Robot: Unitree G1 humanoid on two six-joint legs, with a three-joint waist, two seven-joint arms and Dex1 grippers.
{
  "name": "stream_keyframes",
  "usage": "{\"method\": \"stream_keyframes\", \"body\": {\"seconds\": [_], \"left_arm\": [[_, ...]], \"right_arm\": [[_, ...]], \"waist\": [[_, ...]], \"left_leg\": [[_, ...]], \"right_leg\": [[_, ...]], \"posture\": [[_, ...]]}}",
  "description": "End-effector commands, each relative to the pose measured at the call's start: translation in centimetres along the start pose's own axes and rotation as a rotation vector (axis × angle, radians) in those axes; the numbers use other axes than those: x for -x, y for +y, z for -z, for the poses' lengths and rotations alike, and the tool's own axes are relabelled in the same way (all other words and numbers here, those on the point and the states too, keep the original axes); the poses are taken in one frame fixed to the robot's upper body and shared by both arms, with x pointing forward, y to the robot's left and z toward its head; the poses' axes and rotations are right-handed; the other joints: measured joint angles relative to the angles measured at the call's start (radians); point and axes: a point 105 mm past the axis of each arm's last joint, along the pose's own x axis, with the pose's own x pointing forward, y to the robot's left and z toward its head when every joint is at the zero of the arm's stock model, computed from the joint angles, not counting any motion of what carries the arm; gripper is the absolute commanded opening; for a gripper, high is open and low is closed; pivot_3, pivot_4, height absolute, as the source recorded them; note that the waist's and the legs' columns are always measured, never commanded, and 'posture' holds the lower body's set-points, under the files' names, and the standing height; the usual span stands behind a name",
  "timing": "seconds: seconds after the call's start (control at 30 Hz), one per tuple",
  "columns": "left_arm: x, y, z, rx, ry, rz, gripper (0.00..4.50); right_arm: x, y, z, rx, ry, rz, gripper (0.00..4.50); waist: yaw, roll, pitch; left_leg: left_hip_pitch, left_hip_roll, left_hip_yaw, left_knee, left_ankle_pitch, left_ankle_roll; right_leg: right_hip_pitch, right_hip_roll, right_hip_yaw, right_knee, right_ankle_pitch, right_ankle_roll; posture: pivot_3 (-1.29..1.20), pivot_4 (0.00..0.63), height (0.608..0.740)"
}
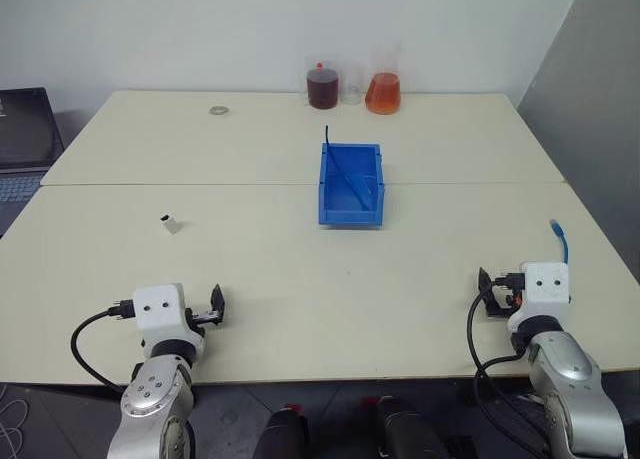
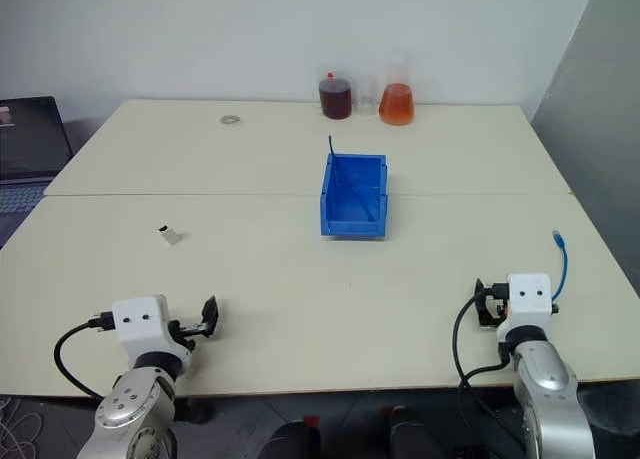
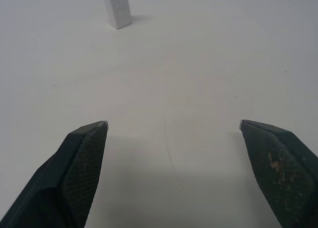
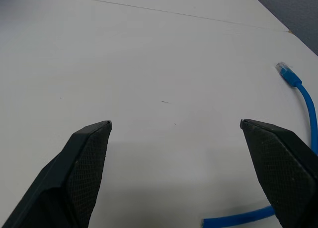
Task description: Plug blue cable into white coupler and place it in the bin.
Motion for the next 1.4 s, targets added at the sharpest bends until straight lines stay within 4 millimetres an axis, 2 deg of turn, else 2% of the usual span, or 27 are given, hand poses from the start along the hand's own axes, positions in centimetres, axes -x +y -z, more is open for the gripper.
{"method": "stream_keyframes", "body": {"seconds": [0.03, 0.43, 1.0, 1.07, 1.23, 1.3, 1.33, 1.4], "left_arm": [[0.3, 0.7, -0.9, -0.006, -0.035, -0.043, 4.50], [0.2, 1.4, -0.9, 0.005, -0.036, -0.066, 4.50], [-0.4, 0.5, -1.5, -0.008, -0.052, -0.009, 4.50], [-0.8, -1.0, -2.9, -0.012, -0.094, 0.109, 4.50], [-1.5, -5.9, -7.9, -0.179, -0.199, 0.553, 4.50], [-1.6, -9.7, -11.3, -0.258, -0.280, 0.801, 4.50], [-1.3, -11.6, -12.3, -0.298, -0.307, 0.915, 4.50], [-0.2, -15.5, -13.2, -0.340, -0.335, 1.132, 4.50]], "right_arm": [[0.1, -0.9, -1.0, 0.018, -0.046, 0.035, 4.41], [-0.3, -1.2, -0.6, 0.019, -0.048, 0.045, 4.41], [-0.4, -1.2, -0.8, 0.024, -0.058, 0.050, 4.41], [-0.4, -1.4, -1.4, 0.042, -0.074, 0.043, 4.41], [-0.6, -2.8, -3.3, 0.097, -0.114, 0.055, 4.41], [-0.9, -4.2, -4.0, 0.126, -0.118, 0.082, 4.41], [-1.2, -4.8, -4.2, 0.137, -0.115, 0.094, 4.41], [-1.9, -6.2, -4.3, 0.155, -0.102, 0.127, 4.41]], "waist": [[0.000, 0.000, 0.000], [0.000, 0.000, 0.000], [0.000, 0.000, 0.000], [0.000, 0.000, 0.000], [0.005, -0.001, 0.000], [0.011, 0.000, 0.001], [0.012, 0.000, 0.001], [0.012, 0.000, 0.001]], "left_leg": [[0.000, 0.000, 0.000, 0.000, 0.000, 0.000], [0.000, 0.000, 0.000, 0.000, 0.000, 0.000], [0.000, 0.000, 0.000, 0.000, 0.000, 0.000], [0.000, 0.000, 0.000, 0.000, 0.000, 0.000], [0.000, 0.000, 0.000, 0.001, 0.000, 0.000], [0.000, -0.001, 0.000, 0.001, 0.000, 0.000], [0.000, -0.001, -0.001, 0.002, 0.000, 0.000], [0.000, -0.002, -0.001, 0.002, 0.000, 0.000]], "right_leg": [[0.000, 0.000, 0.000, 0.000, 0.000, 0.000], [0.000, 0.000, 0.000, 0.000, 0.000, 0.000], [0.000, 0.000, 0.000, 0.000, 0.000, 0.000], [0.000, 0.000, 0.000, 0.000, 0.000, 0.000], [0.000, 0.000, 0.000, 0.001, 0.000, 0.000], [0.000, 0.000, -0.001, 0.001, 0.000, 0.000], [0.000, 0.000, -0.001, 0.001, 0.000, 0.000], [0.001, 0.000, -0.001, 0.000, 0.001, 0.002]], "posture": [[0.00, 0.150, 0.740], [0.00, 0.150, 0.740], [0.00, 0.150, 0.740], [0.00, 0.150, 0.740], [0.00, 0.150, 0.740], [0.00, 0.150, 0.740], [0.00, 0.150, 0.740], [0.00, 0.150, 0.740]]}}
